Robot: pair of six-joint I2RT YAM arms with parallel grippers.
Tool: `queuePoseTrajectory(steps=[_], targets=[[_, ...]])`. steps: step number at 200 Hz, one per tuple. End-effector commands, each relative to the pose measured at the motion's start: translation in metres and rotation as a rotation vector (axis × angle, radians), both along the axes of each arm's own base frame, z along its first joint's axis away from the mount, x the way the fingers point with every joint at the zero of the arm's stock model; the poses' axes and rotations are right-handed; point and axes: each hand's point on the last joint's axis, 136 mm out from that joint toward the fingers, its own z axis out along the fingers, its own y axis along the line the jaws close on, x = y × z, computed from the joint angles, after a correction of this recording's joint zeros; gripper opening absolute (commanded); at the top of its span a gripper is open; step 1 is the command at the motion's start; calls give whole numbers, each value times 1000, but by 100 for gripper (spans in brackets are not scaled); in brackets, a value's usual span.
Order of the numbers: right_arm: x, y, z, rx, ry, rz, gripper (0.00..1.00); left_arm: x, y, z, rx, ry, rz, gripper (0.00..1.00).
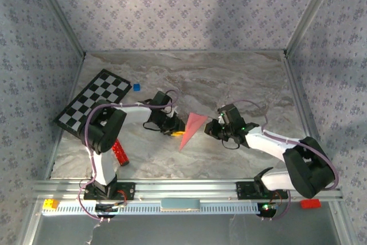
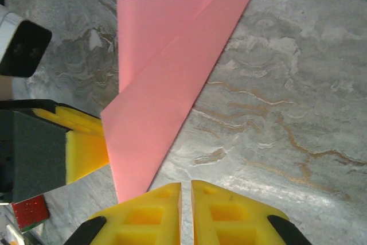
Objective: Fold a paper plane with a square sheet of paper (pick it up from the middle)
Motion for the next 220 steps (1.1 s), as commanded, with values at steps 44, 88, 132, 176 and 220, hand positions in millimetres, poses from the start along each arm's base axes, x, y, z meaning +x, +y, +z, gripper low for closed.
queuePoseTrajectory(steps=[44,88,132,176,220], targets=[[0,10,-14,10,36,17,13,-1,-18,7,-51,-14,-58,29],[3,20,-17,23,42,42,13,-4,-21,5,-47,-10,-76,28],[3,27,-20,39,48,55,13,-8,-24,1,-37,-6,-96,28],[3,34,-22,43,52,69,13,-10,-22,-5,-8,-12,-111,28],[5,37,-20,54,39,70,12,-24,-23,-11,30,-2,-177,24]])
